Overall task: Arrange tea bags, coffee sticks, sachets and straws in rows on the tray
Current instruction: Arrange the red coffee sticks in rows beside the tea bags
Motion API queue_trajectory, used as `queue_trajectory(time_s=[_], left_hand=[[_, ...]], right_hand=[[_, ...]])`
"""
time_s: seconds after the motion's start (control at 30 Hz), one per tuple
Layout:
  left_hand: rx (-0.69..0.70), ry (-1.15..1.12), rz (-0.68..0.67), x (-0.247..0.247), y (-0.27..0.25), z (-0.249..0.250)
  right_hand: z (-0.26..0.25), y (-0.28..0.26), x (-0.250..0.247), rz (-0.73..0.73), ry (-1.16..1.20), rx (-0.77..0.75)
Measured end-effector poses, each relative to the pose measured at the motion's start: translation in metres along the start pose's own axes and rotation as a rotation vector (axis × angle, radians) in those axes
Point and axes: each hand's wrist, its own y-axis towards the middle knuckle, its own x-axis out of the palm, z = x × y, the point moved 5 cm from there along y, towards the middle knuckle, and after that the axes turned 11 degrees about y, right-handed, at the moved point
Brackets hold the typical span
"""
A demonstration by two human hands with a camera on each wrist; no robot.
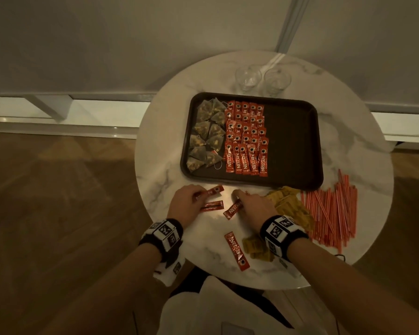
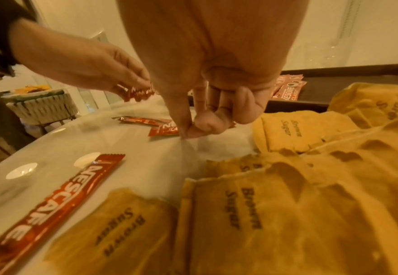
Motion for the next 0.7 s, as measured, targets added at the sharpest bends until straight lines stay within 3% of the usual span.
queue_trajectory(time_s=[0.1,0.23,0.37,0.5,0.7], left_hand=[[-0.143,-0.317,0.037,-0.007,-0.009,-0.002],[-0.239,-0.53,-0.054,-0.004,-0.014,0.004],[-0.135,-0.502,-0.129,-0.003,-0.016,0.022],[0.027,-0.391,-0.328,0.005,-0.019,0.042],[0.031,-0.417,-0.371,0.006,-0.017,0.055]], right_hand=[[-0.003,0.004,0.0,-0.051,-0.056,0.005],[-0.007,0.006,-0.008,-0.12,-0.07,0.009],[-0.019,0.002,-0.027,-0.13,-0.068,-0.023],[-0.029,-0.01,-0.048,-0.092,0.015,-0.083],[-0.016,-0.016,-0.061,-0.133,0.163,-0.1]])
